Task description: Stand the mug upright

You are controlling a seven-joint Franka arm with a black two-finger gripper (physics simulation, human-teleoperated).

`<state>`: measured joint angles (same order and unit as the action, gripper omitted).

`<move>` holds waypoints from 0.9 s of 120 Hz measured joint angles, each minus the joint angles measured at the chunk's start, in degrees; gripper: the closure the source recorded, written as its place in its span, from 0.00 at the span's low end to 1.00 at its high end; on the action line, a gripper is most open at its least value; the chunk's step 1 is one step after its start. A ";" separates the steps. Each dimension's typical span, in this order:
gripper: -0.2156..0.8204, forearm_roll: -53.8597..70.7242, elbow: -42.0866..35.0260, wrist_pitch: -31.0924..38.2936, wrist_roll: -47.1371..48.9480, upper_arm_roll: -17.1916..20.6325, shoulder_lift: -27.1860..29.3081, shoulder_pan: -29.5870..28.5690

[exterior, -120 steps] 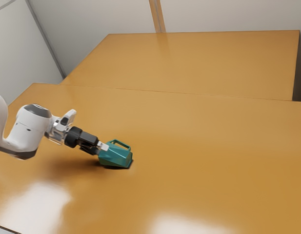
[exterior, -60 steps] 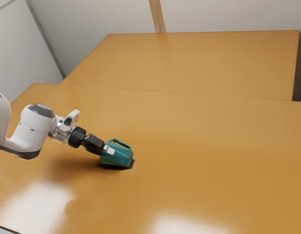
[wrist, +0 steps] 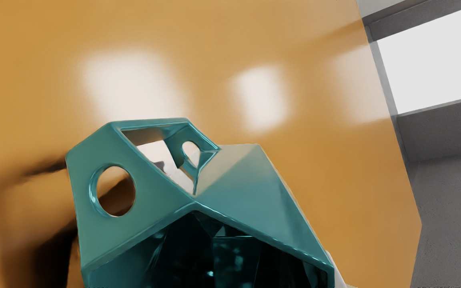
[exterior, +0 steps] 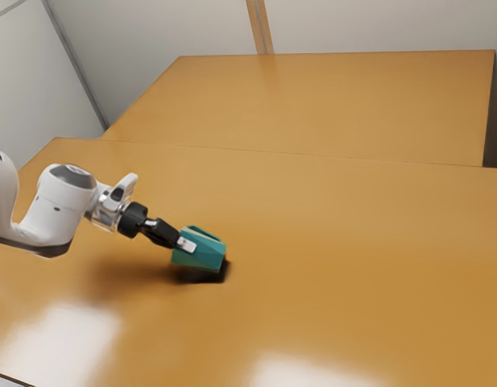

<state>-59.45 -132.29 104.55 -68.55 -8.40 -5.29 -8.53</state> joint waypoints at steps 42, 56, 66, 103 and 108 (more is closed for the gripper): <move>0.97 5.32 0.36 2.46 2.94 -0.36 9.60 4.40; 0.97 10.22 0.45 3.07 5.09 -0.39 12.62 4.88; 0.96 15.00 0.60 3.68 6.93 -0.36 13.84 5.18; 0.96 37.85 1.01 7.34 17.37 2.83 16.52 6.67; 0.96 40.70 0.91 8.13 19.05 3.60 16.74 6.89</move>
<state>-18.75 -131.38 112.67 -49.50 -4.80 11.45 -1.64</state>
